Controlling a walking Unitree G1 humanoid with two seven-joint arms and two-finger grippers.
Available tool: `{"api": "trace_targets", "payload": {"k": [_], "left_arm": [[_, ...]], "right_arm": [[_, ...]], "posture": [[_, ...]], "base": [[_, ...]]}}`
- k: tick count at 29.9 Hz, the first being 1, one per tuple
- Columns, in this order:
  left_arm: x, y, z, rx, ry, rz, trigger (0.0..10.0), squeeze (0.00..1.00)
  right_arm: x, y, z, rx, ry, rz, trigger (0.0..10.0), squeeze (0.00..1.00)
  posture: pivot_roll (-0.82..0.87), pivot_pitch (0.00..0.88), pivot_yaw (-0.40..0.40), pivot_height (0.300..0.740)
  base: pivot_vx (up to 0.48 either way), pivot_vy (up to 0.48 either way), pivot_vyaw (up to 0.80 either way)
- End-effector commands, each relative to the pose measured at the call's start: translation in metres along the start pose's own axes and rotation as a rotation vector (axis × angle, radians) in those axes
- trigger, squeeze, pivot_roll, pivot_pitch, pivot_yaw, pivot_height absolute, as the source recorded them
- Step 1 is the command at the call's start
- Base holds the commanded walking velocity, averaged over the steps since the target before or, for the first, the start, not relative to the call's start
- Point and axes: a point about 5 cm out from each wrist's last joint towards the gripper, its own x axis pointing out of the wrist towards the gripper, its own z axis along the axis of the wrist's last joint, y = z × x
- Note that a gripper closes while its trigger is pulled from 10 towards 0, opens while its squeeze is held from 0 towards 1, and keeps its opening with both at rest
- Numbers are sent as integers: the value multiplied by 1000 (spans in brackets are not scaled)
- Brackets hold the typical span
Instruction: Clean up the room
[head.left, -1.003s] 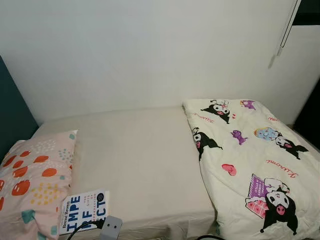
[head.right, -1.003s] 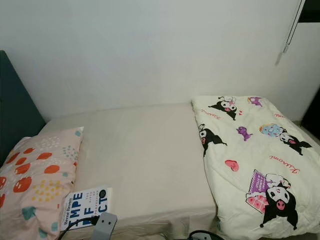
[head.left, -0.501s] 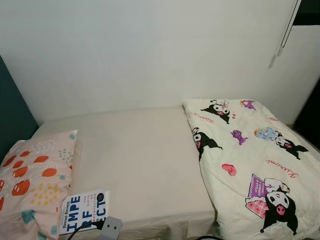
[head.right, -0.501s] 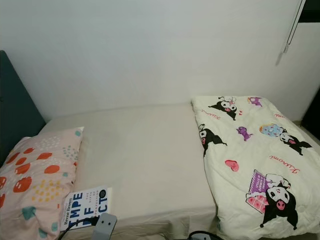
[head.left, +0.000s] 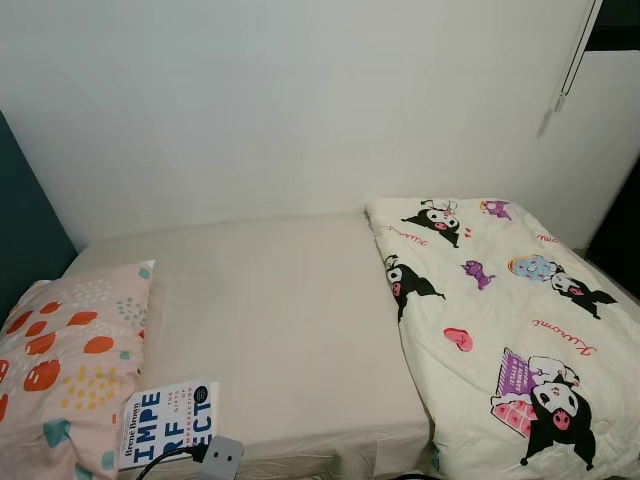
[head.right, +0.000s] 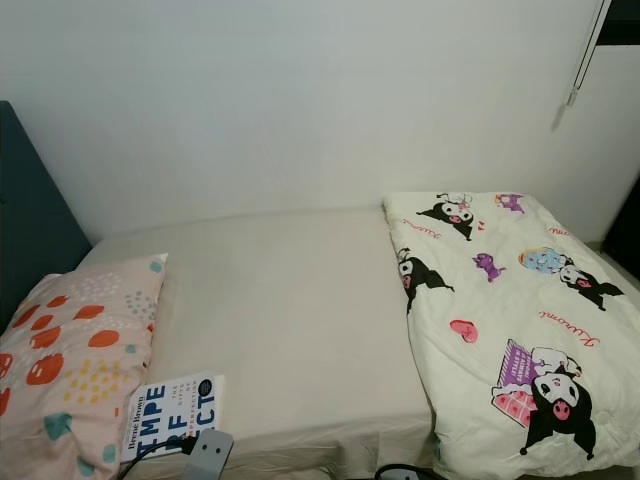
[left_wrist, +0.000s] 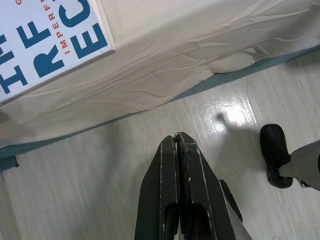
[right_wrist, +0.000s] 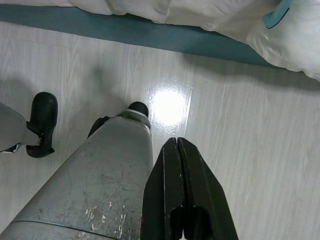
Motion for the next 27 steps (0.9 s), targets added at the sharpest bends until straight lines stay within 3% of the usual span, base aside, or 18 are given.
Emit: {"api": "trace_targets", "payload": {"k": [1, 27], "left_arm": [[-1, 1, -4, 19, 12, -3, 10000, 0], [-1, 2, -2, 19, 9, -1, 10000, 0]], "right_arm": [[0, 0, -2, 4, 8, -2, 10000, 0], [0, 1, -1, 5, 4, -5, 10000, 0]], "posture": [[16, 0, 3, 740], [22, 0, 7, 740]], "base": [[0, 0, 0], [0, 0, 0]]}}
